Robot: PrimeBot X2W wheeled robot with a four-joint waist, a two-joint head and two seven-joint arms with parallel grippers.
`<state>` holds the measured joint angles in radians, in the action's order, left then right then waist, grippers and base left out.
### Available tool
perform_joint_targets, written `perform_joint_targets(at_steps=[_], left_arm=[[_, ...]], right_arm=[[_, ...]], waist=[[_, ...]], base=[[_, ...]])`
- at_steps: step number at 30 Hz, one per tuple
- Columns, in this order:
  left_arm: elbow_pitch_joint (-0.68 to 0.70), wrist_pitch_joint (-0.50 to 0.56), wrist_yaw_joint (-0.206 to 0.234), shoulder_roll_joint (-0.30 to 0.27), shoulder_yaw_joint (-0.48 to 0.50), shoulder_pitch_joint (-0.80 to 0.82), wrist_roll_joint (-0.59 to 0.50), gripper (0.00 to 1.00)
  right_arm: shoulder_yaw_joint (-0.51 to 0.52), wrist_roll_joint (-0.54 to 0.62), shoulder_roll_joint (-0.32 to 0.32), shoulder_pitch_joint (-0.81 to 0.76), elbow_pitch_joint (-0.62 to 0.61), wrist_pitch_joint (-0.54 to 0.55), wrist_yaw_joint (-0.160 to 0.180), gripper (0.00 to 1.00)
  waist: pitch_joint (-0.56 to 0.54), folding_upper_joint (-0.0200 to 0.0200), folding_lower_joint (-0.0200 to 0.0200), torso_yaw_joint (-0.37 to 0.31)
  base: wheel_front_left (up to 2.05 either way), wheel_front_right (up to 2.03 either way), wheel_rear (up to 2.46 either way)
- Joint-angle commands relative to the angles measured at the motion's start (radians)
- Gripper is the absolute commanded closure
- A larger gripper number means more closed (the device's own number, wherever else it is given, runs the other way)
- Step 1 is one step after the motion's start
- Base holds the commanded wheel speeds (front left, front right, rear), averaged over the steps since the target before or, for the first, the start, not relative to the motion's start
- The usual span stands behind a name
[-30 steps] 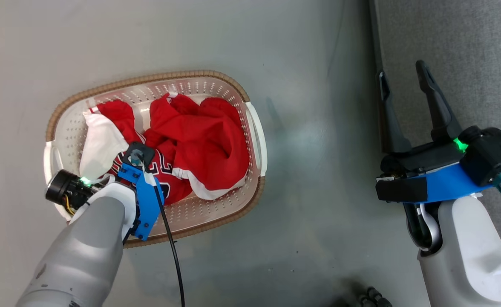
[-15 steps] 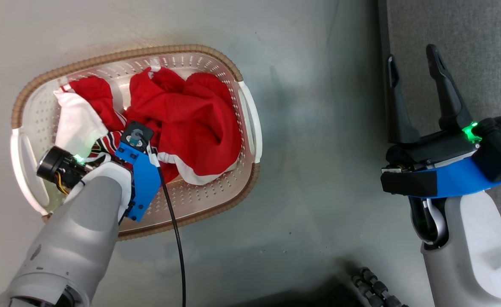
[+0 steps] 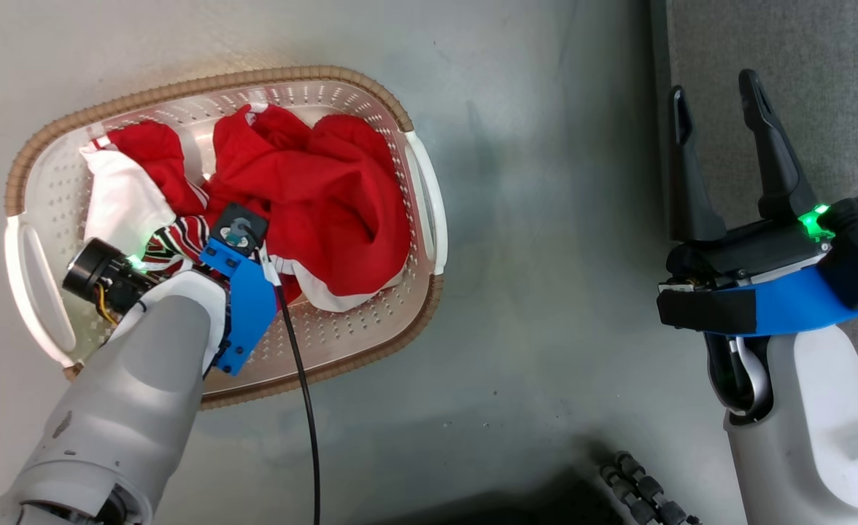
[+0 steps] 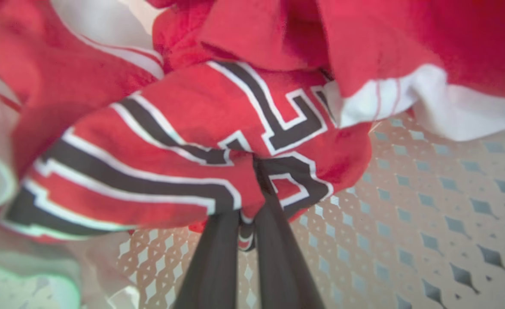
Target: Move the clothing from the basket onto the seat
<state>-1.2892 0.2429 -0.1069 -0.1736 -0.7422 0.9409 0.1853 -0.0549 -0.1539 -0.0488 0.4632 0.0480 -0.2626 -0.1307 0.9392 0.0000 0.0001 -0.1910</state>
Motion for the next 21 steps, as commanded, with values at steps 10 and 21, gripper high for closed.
perform_joint_targets(at_steps=[10, 21], left_arm=[[0.007, -0.181, -0.017, 0.052, -0.014, -0.022, 0.04, 1.0], [0.019, -0.38, -0.024, 0.09, 0.001, -0.083, 0.102, 1.0]], right_arm=[[0.014, 0.027, -0.003, -0.01, 0.037, -0.003, 0.0, 0.0], [0.007, 0.053, -0.003, -0.063, 0.086, -0.003, 0.0, 0.0]], waist=[[-0.123, 0.0, -0.0001, 0.05], [-0.312, 0.0, -0.0001, 0.114]], base=[[0.0, 0.0, 0.0], [0.0, 0.0, 0.0]])
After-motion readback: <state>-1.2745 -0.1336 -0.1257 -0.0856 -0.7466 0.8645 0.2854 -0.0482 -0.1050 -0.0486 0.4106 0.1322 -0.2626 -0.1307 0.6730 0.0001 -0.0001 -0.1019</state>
